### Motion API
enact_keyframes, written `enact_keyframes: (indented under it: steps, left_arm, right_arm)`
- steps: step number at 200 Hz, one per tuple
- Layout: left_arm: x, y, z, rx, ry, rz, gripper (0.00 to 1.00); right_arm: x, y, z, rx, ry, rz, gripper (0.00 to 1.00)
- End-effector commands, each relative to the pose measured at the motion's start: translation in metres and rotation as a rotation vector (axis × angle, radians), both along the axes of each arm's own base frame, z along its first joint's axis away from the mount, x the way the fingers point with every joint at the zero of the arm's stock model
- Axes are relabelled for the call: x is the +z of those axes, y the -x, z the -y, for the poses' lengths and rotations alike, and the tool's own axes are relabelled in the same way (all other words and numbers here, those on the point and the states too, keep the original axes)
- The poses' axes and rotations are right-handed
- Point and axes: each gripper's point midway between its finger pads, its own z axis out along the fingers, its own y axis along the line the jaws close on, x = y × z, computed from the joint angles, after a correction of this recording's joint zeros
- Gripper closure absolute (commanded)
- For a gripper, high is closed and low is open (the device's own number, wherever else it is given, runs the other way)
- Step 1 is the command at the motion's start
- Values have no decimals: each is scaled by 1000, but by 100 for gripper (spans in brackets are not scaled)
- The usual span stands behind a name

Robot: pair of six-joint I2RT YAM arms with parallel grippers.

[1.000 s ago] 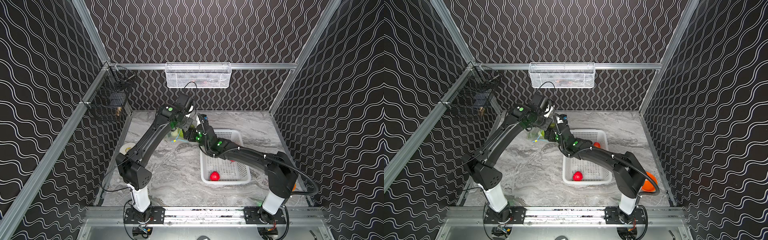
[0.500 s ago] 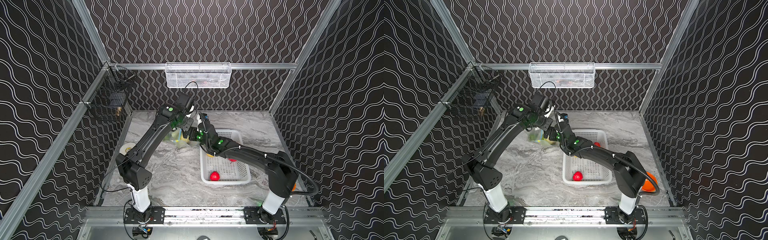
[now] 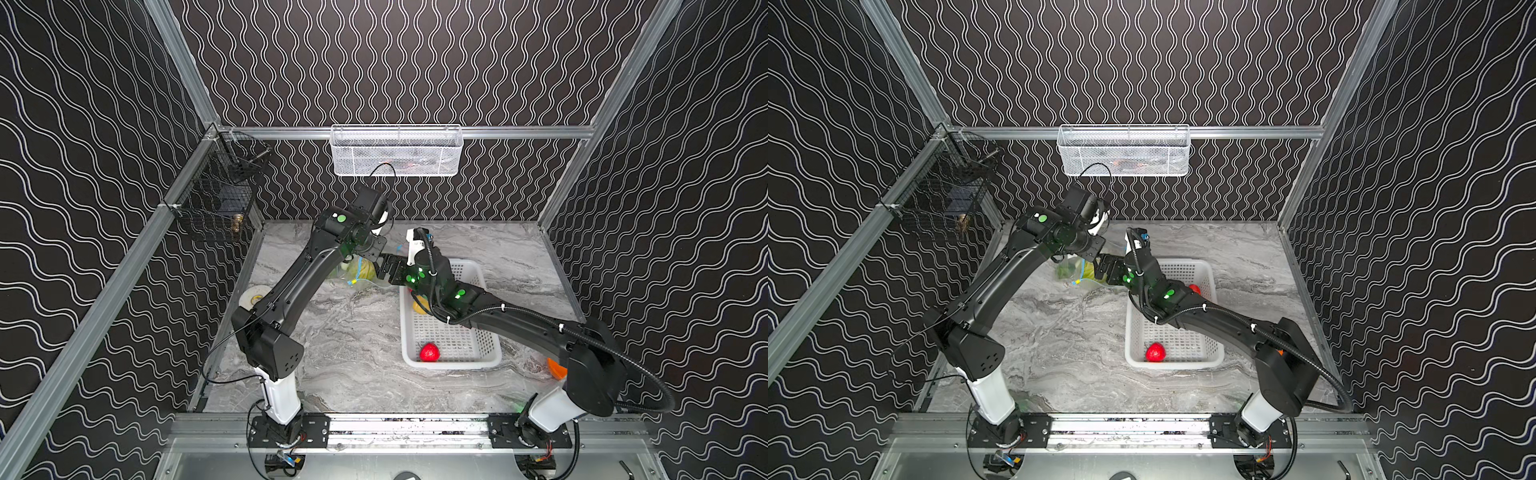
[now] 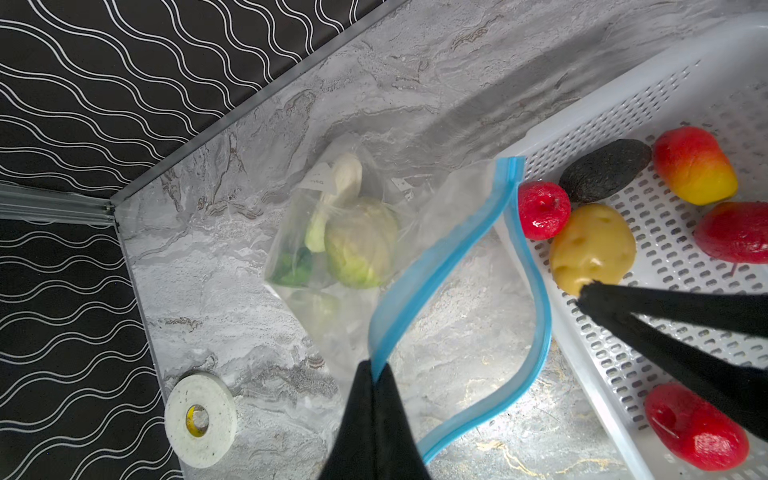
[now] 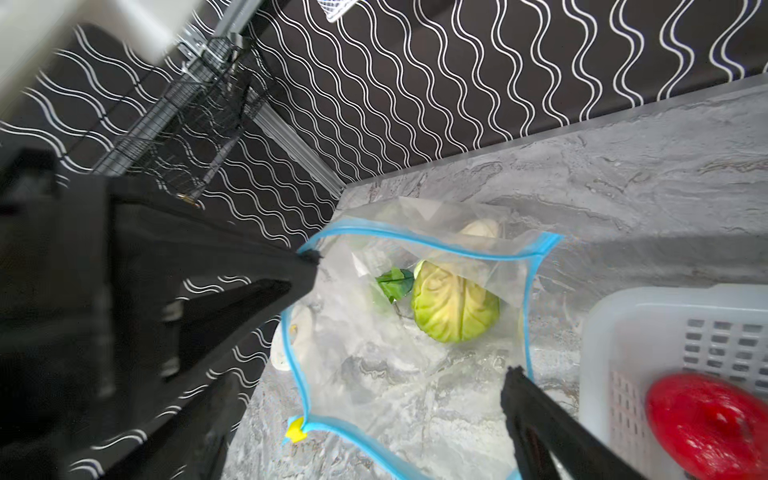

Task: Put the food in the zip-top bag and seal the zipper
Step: 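Raise the right gripper out of the bag and move it over the basket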

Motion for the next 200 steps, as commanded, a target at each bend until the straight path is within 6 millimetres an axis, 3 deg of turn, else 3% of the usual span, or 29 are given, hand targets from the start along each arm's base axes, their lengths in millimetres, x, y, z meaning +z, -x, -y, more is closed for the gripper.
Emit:
enact_keyframes:
  steps: [1, 29, 88, 146, 200]
  left_arm:
    - [3, -3, 0, 4, -4, 14, 100]
    - [7, -4, -1, 10, -6, 28, 100]
    - [-11, 2, 0, -10, -10, -17, 100]
    - [-14, 0, -1, -10, -27, -20, 100]
    - [-13, 1, -2, -8, -30, -17, 100]
  right_arm:
    - [18, 7, 1, 20, -44, 14, 1]
    - [22, 16, 11, 21, -37, 7, 1]
    - [16, 19, 42, -70, 98, -13, 1]
    - [0, 13, 62, -159, 205, -60, 1]
    - [-29, 10, 86, -248, 268, -185, 1]
